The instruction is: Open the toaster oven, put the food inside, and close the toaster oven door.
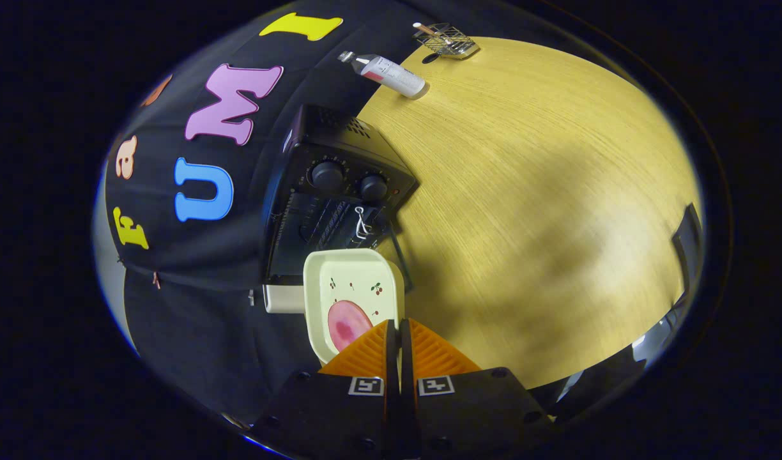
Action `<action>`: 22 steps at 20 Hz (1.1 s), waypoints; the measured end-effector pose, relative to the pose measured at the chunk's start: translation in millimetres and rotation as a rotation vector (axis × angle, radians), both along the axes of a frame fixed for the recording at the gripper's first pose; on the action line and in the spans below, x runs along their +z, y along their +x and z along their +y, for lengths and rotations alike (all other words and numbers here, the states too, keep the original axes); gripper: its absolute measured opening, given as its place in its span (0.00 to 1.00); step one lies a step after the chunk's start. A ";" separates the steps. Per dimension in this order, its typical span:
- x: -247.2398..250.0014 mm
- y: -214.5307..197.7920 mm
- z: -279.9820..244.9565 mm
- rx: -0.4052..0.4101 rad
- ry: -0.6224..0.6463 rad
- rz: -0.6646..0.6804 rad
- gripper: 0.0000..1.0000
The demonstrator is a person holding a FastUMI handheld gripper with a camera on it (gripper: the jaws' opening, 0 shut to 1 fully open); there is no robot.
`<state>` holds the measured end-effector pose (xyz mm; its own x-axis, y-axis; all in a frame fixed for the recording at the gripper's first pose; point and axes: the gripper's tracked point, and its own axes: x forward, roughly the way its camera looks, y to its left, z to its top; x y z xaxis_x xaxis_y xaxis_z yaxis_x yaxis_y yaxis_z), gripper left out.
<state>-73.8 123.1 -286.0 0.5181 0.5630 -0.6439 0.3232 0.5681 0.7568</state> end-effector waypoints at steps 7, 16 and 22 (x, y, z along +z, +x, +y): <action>-4.0 30.3 55.2 -0.163 -0.022 0.014 0.05; -10.4 100.6 103.0 -0.447 -0.013 0.096 0.05; -19.8 130.6 125.5 -0.584 0.007 0.156 0.05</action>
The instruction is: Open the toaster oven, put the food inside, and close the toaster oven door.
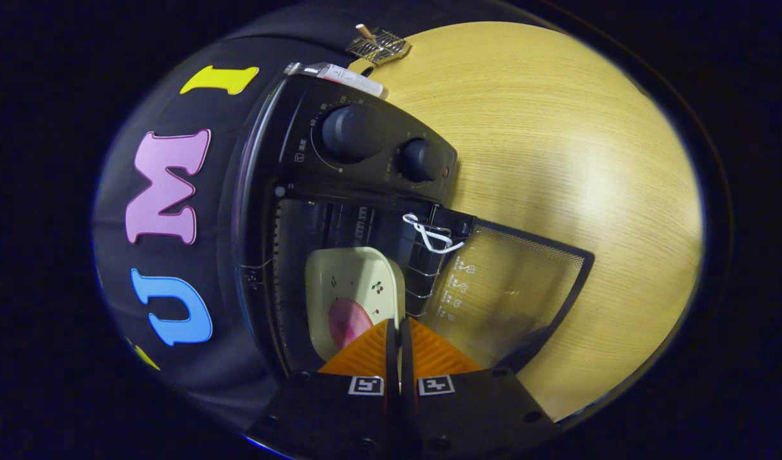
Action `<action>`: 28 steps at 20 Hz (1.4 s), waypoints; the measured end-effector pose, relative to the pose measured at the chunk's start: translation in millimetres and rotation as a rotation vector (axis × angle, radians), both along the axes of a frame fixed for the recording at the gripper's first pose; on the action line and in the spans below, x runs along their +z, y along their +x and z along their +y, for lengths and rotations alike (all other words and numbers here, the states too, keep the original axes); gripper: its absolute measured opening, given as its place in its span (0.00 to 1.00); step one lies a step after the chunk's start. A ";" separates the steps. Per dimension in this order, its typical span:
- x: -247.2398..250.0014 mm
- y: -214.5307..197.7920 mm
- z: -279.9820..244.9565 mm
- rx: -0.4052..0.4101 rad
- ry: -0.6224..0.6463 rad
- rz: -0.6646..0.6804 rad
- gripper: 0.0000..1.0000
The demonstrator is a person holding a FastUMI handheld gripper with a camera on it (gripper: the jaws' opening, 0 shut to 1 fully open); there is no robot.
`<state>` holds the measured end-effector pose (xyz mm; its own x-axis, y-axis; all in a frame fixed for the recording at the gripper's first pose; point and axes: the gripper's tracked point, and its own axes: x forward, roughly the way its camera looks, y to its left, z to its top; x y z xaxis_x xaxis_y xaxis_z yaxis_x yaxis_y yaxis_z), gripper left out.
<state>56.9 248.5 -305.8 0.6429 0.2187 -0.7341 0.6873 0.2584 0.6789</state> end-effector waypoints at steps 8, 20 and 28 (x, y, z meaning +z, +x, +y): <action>-11.1 13.5 13.0 -0.170 0.020 0.045 0.05; 4.9 7.7 27.5 -0.111 0.050 -0.063 0.38; 24.7 -36.9 25.9 0.230 -0.106 -0.226 0.97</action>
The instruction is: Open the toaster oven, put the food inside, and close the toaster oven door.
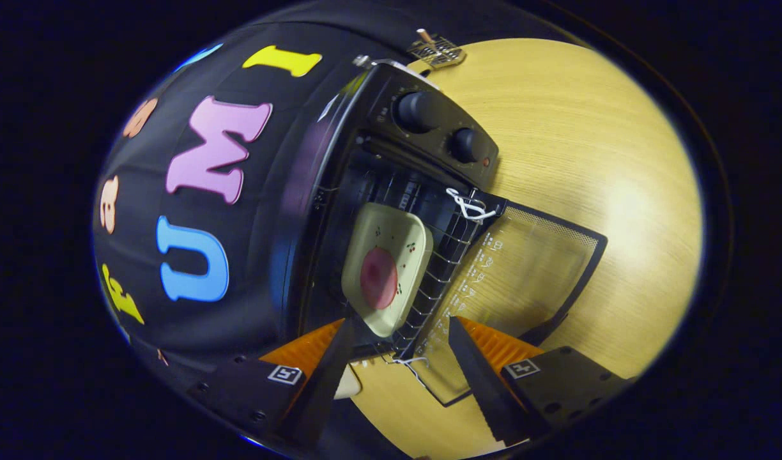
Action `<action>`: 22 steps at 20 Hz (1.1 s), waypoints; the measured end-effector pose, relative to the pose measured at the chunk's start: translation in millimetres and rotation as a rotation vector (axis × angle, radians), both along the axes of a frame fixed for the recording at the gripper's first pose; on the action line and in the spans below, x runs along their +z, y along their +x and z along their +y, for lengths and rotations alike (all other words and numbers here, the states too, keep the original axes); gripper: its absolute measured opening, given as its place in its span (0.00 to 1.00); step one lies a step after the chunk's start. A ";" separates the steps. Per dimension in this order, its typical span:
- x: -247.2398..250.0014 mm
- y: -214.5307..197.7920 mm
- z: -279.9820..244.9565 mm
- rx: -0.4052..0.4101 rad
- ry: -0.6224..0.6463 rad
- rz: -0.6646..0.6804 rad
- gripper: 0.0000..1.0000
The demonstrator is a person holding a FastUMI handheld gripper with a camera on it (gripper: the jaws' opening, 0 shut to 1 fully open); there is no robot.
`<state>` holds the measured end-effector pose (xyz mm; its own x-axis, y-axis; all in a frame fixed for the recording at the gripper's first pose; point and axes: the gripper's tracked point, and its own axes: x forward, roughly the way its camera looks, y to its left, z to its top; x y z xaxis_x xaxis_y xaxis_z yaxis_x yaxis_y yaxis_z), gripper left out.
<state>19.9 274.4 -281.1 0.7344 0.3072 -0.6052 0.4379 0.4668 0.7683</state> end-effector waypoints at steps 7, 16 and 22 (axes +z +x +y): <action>-18.7 -59.5 -23.9 0.230 -0.223 -0.006 0.98; -55.1 -102.6 -21.0 0.602 -0.680 -0.043 0.98; -88.9 -105.0 -20.0 0.713 -0.864 -0.022 0.99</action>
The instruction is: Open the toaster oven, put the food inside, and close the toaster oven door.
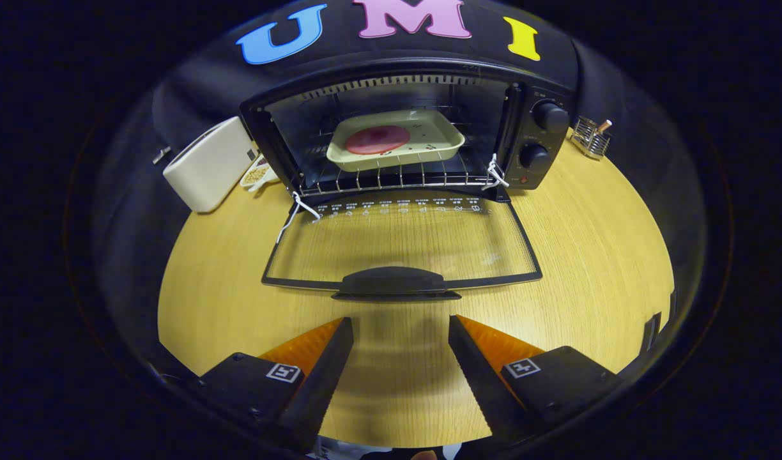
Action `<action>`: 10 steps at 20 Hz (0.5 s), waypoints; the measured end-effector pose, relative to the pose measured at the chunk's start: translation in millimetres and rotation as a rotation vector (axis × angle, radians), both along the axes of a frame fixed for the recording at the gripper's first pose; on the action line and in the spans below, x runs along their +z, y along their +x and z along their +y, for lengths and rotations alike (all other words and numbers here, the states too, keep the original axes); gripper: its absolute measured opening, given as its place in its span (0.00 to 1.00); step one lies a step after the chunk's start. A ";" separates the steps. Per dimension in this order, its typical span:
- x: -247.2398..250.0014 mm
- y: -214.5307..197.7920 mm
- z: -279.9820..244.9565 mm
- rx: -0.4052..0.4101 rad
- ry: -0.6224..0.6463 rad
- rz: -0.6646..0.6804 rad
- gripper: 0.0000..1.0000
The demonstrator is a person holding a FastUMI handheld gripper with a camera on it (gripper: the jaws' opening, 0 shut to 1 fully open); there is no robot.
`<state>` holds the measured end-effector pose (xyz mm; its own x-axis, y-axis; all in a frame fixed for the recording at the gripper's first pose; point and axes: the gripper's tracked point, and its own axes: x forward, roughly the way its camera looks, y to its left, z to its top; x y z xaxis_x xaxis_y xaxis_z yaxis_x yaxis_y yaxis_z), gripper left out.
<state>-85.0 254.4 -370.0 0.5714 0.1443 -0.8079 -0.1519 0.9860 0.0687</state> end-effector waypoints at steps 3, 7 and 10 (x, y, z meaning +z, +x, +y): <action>-14.5 4.6 3.4 0.008 -0.028 0.012 0.99; -23.7 14.6 3.1 -0.020 -0.041 0.019 0.99; -25.7 24.4 -0.4 -0.058 -0.047 0.016 0.99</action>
